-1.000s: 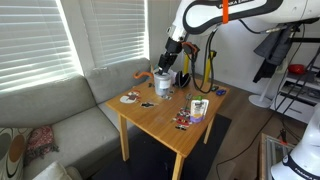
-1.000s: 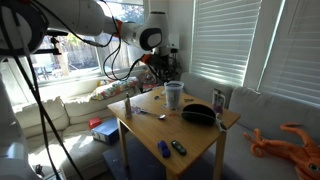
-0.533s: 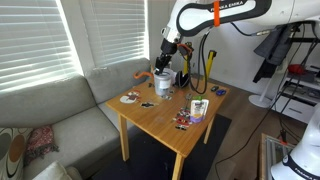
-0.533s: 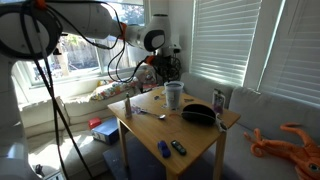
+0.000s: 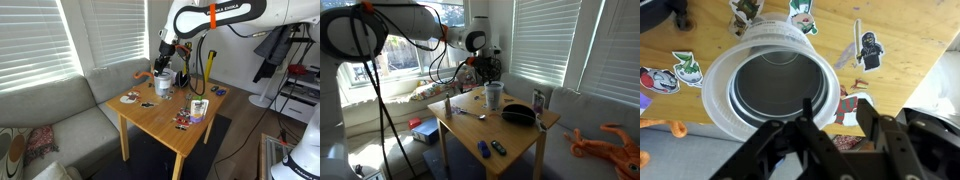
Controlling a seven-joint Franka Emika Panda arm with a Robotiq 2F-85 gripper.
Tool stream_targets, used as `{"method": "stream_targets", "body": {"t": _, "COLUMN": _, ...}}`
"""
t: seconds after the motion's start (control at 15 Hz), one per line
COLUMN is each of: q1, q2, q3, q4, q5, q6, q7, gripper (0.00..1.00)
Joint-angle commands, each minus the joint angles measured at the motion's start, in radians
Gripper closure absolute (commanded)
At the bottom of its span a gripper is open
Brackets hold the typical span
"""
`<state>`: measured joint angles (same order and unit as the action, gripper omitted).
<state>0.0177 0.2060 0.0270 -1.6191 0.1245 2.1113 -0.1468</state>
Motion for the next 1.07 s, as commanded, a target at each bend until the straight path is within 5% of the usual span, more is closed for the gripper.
{"method": "stream_targets", "body": {"t": 0.0, "q1": 0.003, "q2": 0.023, "q3": 0.006, "q4": 0.046, "q5": -0.029, "q6": -0.046, "q7": 0.006, "gripper": 0.72}}
{"method": "stream_targets", "body": {"t": 0.13, "q1": 0.003, "q2": 0.024, "q3": 0.007, "q4": 0.046, "q5": -0.031, "q6": -0.047, "q7": 0.004, "gripper": 0.74}}
{"method": "stream_targets", "body": {"t": 0.4, "q1": 0.003, "q2": 0.023, "q3": 0.008, "q4": 0.044, "q5": -0.046, "q6": -0.058, "q7": 0.004, "gripper": 0.99}}
{"method": "stream_targets", "body": {"t": 0.8, "q1": -0.001, "q2": 0.014, "q3": 0.005, "q4": 0.046, "q5": -0.062, "q6": -0.089, "q7": 0.008, "gripper": 0.99}}
{"method": "stream_targets", "body": {"t": 1.0, "q1": -0.025, "q2": -0.013, "q3": 0.01, "q4": 0.04, "q5": 0.018, "q6": -0.123, "q7": -0.031, "gripper": 0.99}}
